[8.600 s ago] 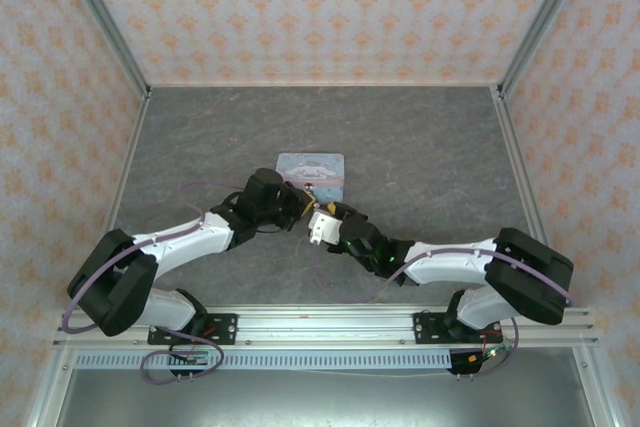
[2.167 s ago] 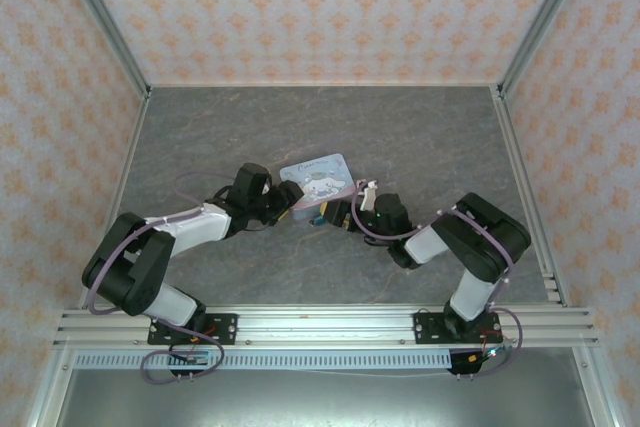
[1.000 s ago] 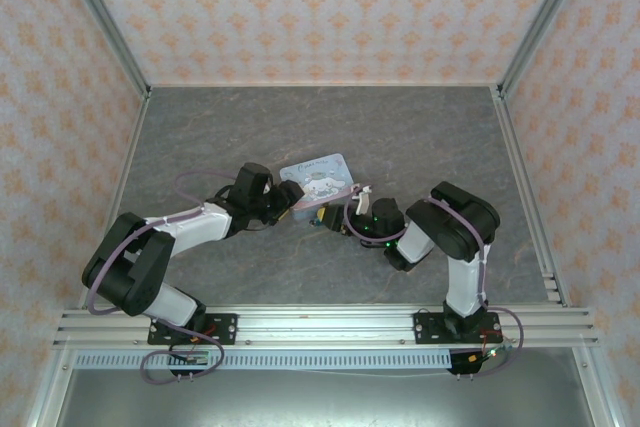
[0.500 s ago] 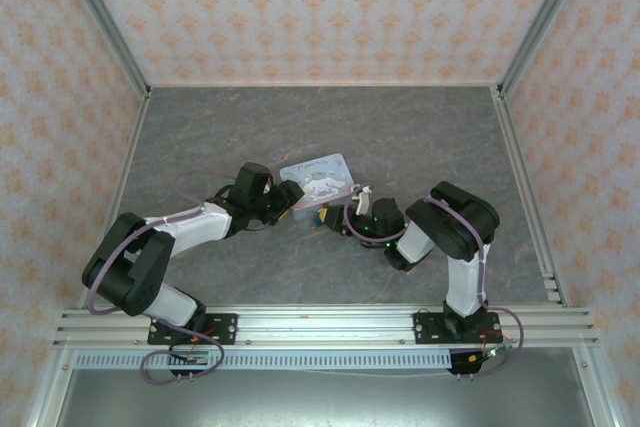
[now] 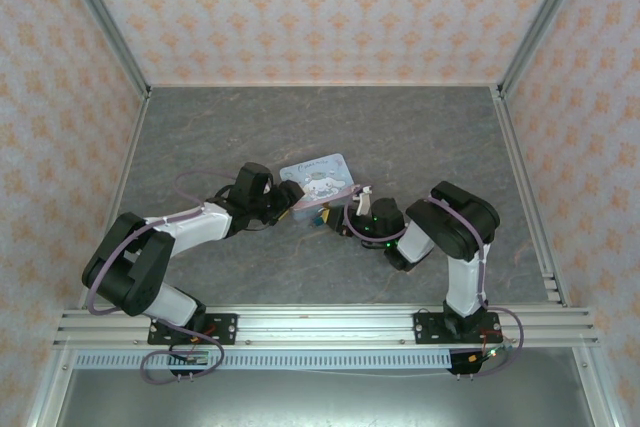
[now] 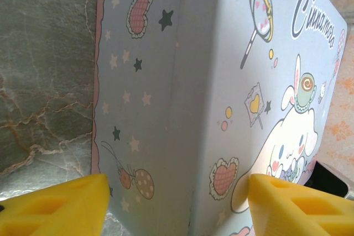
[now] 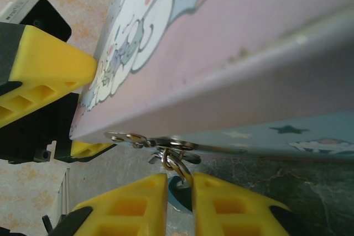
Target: Unlock a padlock with a key
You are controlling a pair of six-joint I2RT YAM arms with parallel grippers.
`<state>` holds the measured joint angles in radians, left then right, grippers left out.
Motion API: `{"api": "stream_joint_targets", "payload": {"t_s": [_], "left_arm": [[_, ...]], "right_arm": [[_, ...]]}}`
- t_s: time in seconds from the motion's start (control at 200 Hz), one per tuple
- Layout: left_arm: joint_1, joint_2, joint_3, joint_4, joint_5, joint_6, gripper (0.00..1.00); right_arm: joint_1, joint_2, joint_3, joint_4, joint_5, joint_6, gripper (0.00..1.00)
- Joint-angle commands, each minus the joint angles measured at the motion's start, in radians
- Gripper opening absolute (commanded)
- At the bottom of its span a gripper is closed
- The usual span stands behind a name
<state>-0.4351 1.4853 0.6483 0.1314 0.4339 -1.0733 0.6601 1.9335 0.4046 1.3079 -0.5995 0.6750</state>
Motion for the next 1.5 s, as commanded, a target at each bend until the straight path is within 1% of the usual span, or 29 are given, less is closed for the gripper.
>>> {"api": "stream_joint_targets", "payload": {"t_s": [0.0, 0.17, 0.325, 0.891, 1.301, 1.491], "left_arm": [[-0.011, 0.007, -0.012, -0.123, -0.039, 0.017, 0.66], [-0.011, 0.006, -0.014, -0.125, -0.043, 0.018, 0.66], [-0.011, 0.004, -0.017, -0.126, -0.043, 0.017, 0.66], [-0.01, -0.009, -0.026, -0.133, -0.053, 0.024, 0.66], [-0.009, -0.017, -0.03, -0.139, -0.06, 0.026, 0.67], [-0.009, -0.02, -0.03, -0.141, -0.06, 0.025, 0.68]], "right_arm": [[0.001, 0.0, 0.003, 0.019, -0.01, -0.018, 0.14], [0.0, -0.008, 0.002, 0.011, -0.003, -0.018, 0.06], [0.001, -0.029, -0.008, 0.007, 0.013, -0.02, 0.03], [-0.003, -0.094, -0.027, -0.015, 0.079, -0.001, 0.0], [-0.003, -0.106, -0.035, -0.005, 0.106, 0.015, 0.0], [-0.004, -0.125, -0.045, -0.027, 0.121, 0.008, 0.0]]}}
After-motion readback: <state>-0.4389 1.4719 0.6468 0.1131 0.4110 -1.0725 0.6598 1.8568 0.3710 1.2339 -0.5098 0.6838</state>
